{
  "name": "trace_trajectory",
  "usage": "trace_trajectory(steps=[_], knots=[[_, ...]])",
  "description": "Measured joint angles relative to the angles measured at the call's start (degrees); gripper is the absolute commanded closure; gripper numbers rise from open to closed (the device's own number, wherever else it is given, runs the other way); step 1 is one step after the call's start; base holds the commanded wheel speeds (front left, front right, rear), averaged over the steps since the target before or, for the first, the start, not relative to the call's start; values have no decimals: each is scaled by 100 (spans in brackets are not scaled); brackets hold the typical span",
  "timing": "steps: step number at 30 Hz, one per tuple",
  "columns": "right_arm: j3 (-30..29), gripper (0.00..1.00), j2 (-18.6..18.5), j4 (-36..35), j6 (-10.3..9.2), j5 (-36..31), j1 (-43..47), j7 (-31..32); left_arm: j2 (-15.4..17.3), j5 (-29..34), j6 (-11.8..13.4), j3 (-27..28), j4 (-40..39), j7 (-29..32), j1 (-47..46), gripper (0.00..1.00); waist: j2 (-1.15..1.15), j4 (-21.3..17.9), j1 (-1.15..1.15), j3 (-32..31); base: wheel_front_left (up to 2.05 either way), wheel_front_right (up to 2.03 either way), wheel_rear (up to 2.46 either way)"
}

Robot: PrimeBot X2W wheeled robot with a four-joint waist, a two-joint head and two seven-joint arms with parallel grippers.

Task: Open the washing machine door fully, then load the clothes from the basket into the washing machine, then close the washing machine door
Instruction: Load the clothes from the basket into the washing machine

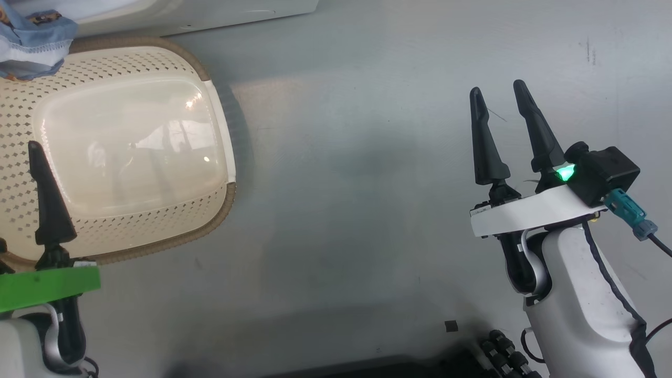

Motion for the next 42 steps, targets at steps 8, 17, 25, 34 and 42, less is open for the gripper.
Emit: trace_trajectory(steps=[8, 17, 25, 34, 42], knots=[[171, 0, -1, 7, 2, 14, -21, 0, 25, 197, -29, -136, 35, 0, -474, 0, 0, -43, 0, 6, 0, 0, 0], [182, 0, -7, -1, 44, 69, -26, 0, 147, 148, -46, 3, 601, 0, -928, 0, 0, -181, 0, 37, 0, 0, 0], [293, 0, -4, -21, 44, 104, -37, 0, 457, 125, -54, 270, 1166, 1, -1586, 0, 0, -270, 0, 137, 0, 0, 0], [294, 0, -3, -19, 44, 160, -40, 0, 669, -120, -55, 345, 1933, 26, -2185, 0, 0, -397, 0, 231, 0, 0, 0], [294, 0, -2, 2, 41, 200, -40, 0, 688, -336, -69, 388, 2371, 57, -2576, 100, 0, -459, 0, 230, 0, 0, 0]])
